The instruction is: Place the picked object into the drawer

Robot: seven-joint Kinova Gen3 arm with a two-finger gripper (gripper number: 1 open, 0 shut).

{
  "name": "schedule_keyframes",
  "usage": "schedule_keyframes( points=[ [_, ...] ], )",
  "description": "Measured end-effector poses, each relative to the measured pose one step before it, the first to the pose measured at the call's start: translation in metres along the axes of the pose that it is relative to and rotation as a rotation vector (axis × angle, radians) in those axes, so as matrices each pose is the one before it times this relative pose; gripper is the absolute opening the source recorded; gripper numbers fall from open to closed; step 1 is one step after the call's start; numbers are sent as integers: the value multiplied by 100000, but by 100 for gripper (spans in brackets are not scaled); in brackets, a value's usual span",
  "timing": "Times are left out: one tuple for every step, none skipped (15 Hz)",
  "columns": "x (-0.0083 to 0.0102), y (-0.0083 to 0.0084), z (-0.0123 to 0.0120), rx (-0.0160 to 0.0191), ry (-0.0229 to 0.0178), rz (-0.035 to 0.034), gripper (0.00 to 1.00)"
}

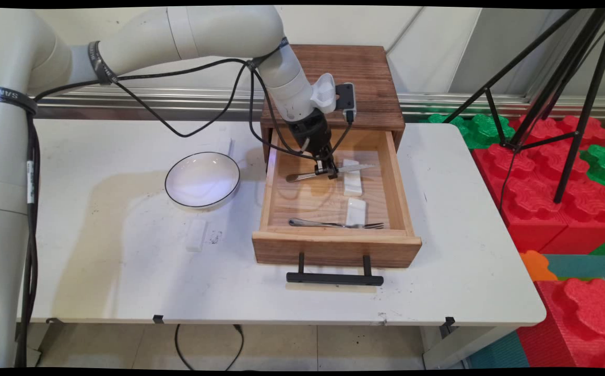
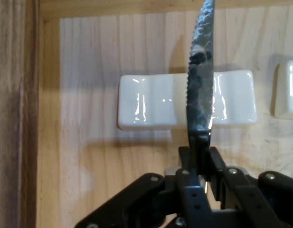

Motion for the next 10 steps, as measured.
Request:
schedule_keyframes(
  points=[
    [-43, -34, 263, -124, 20, -271, 0],
    [-18, -22, 217, -131, -28, -183, 0],
    [21, -24, 238, -160, 59, -124, 0],
    [-35, -26, 184, -93, 64, -198, 100],
    [8, -10, 136, -80, 124, -53, 100],
    [33, -12, 139, -59, 215, -11, 100],
    [10, -3, 98, -15, 232, -65, 100],
    [22, -14, 42, 91, 304, -88, 100],
    [51, 6, 26, 117, 344, -1, 100],
    [-6, -7, -53, 221, 368, -81, 100]
  ],
)
